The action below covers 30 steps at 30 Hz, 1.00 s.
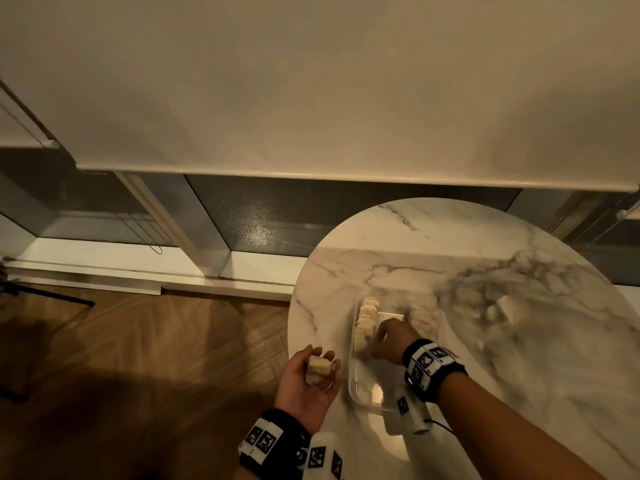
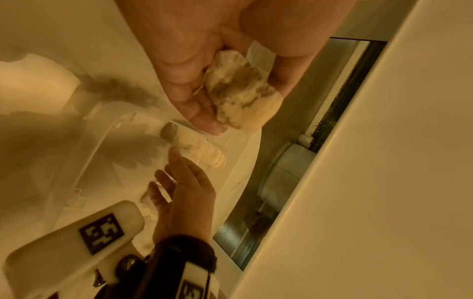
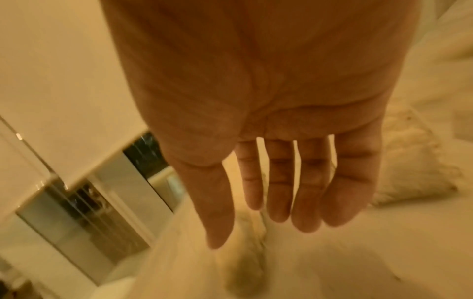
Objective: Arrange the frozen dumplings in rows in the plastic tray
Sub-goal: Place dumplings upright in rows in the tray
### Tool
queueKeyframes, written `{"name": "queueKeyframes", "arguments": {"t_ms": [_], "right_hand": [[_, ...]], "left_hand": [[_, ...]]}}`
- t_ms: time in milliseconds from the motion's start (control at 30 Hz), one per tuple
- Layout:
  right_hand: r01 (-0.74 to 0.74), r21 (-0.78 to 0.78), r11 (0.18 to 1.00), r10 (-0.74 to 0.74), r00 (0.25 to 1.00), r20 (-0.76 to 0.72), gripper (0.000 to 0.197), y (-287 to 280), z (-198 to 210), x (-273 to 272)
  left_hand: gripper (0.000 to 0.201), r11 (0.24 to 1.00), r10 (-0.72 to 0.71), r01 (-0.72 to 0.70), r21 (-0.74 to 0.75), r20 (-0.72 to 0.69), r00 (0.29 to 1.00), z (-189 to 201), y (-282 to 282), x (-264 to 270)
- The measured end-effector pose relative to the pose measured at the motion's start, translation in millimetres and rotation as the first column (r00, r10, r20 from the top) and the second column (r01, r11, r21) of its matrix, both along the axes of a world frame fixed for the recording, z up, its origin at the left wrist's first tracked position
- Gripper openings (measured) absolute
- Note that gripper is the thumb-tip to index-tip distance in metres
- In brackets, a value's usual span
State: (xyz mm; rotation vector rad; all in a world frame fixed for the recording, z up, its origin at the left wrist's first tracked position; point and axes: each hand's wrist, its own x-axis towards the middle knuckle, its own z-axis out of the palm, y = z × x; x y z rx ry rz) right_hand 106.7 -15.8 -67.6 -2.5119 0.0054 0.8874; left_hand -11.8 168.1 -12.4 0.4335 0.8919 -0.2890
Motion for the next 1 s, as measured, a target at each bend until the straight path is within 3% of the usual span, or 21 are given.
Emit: {"name": "queueKeyframes", "arguments": {"t_ms": [133,233,300,500,800,1000], "right_hand": [[0.081,0.306,0.949,-0.149,0.967,0.206,0.014,-7,40,-34],[0.047,0.569,0.821,-0.199,0.958,0.208,0.017,-8,67,-69],[-0.011,0.646,0.763,-0.188,0.953,0.239,0.023,-11,78,-84],[-0.066,0.624,0.779,-0.231,0.895,0.383,0.036,-32,95,-97],[-0.095,0.613,0.784,-0.300,0.807,0.508,0.005,-76,118,-113],[-0.015,0.733,0.680,-0.366,0.859,0.358,0.008,-98,133,-123]], "left_hand": [[0.029,1.000,-0.016,0.016,-0.001,0.043,0.999,9,-10,0],[0.034,0.999,-0.032,0.032,0.008,0.086,0.996,19,-21,0],[0.032,0.998,-0.052,0.054,-0.014,0.133,0.990,27,-31,0],[0.035,0.993,-0.117,0.120,0.004,0.245,0.962,50,-69,-1],[0.046,0.964,-0.228,0.170,0.205,0.308,0.924,72,-121,-14],[0.039,0.954,-0.239,0.181,0.240,0.239,0.941,71,-129,-24]]}}
